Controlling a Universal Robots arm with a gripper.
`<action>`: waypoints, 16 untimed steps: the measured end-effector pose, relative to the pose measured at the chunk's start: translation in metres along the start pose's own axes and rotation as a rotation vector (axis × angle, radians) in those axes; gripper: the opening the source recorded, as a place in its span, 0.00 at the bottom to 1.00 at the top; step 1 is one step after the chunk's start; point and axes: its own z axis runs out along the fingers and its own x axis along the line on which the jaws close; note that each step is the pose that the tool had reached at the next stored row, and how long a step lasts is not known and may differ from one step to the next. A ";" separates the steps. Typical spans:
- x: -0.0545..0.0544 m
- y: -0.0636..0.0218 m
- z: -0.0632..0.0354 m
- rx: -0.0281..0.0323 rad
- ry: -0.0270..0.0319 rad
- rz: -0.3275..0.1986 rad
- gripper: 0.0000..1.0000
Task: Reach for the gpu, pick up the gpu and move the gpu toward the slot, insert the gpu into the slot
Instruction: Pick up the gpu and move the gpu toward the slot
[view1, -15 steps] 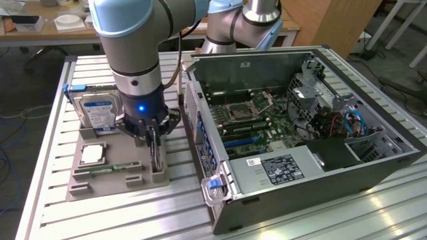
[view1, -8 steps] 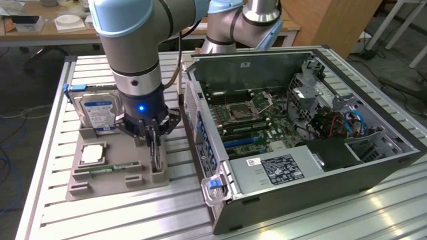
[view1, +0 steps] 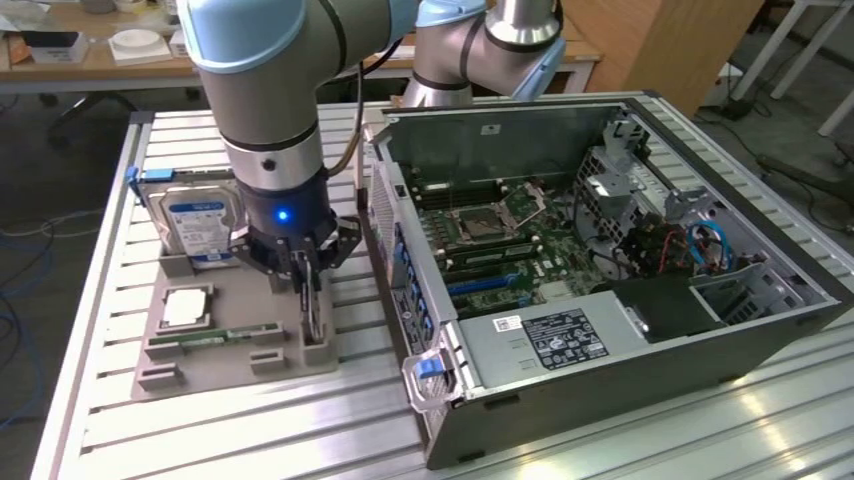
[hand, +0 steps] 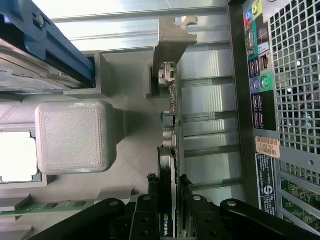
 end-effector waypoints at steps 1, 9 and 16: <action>0.000 0.0000 -0.0006 -0.0001 -0.0001 0.000 0.27; 0.000 0.0002 -0.0042 -0.0002 -0.0001 0.000 0.27; -0.001 0.0005 -0.0107 -0.0004 -0.0003 0.000 0.27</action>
